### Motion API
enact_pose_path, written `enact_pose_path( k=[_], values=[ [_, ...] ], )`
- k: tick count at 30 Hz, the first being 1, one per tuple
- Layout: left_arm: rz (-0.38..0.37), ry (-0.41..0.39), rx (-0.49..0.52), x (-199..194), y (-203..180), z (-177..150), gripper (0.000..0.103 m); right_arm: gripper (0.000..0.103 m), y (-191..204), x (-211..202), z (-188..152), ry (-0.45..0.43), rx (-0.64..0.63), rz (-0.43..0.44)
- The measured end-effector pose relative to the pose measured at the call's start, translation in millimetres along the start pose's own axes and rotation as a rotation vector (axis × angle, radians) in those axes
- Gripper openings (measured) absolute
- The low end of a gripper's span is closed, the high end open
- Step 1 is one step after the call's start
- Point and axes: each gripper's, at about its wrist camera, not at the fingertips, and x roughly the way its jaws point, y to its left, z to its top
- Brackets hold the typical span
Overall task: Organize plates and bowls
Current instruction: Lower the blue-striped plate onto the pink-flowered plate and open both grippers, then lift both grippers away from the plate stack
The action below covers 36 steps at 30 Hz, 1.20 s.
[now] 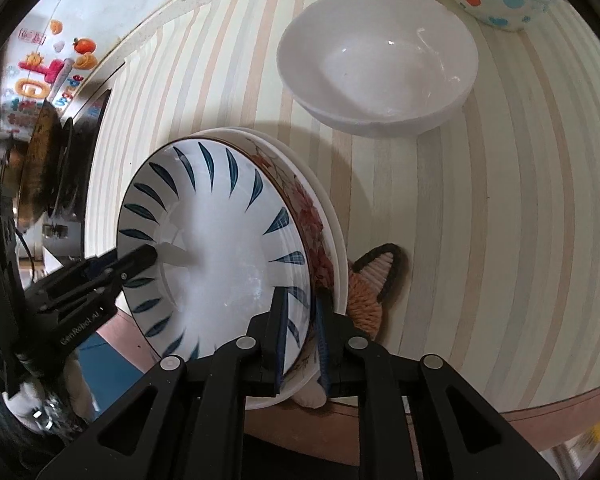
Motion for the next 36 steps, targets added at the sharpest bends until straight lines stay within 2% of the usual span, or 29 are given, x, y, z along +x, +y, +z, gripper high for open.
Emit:
enact_pose_path(
  k=[12,13,14,18,24,28,30,33,36],
  values=[
    [0.006,-0.007,-0.066,2.2,7.4,-5.0,0.026,0.024,-5.3,-8.3,3.6,0.023,-0.018,0.032],
    [0.013,-0.008,-0.069,0.9,7.6,-5.3,0.026,0.024,-5.3,-9.4,3.7,0.062,-0.024,0.061],
    [0.021,-0.010,-0.071,-0.6,7.4,-5.6,0.026,0.024,-5.5,-10.3,2.9,0.060,-0.025,0.058],
    [0.057,-0.060,-0.055,-22.8,3.5,-10.6,0.026,0.024,-4.6,-24.0,0.0,0.022,-0.020,0.038],
    [0.067,-0.174,0.005,-87.9,-13.6,-32.5,0.026,0.025,17.6,-65.3,-24.2,-0.085,-0.045,-0.022],
    [0.053,-0.235,0.043,-128.8,-17.7,-49.5,0.030,0.040,41.9,-101.6,-51.6,-0.160,-0.054,-0.030],
    [0.044,-0.260,0.043,-142.1,-20.7,-56.5,0.034,0.042,56.3,-121.9,-69.9,-0.197,-0.065,-0.026],
    [0.042,-0.302,0.046,-168.4,-20.1,-74.6,0.036,0.057,72.8,-144.8,-92.9,-0.234,-0.095,-0.031],
    [0.045,-0.333,0.051,-186.3,-23.2,-89.0,0.040,0.063,84.7,-164.0,-116.9,-0.275,-0.119,-0.045]
  ],
)
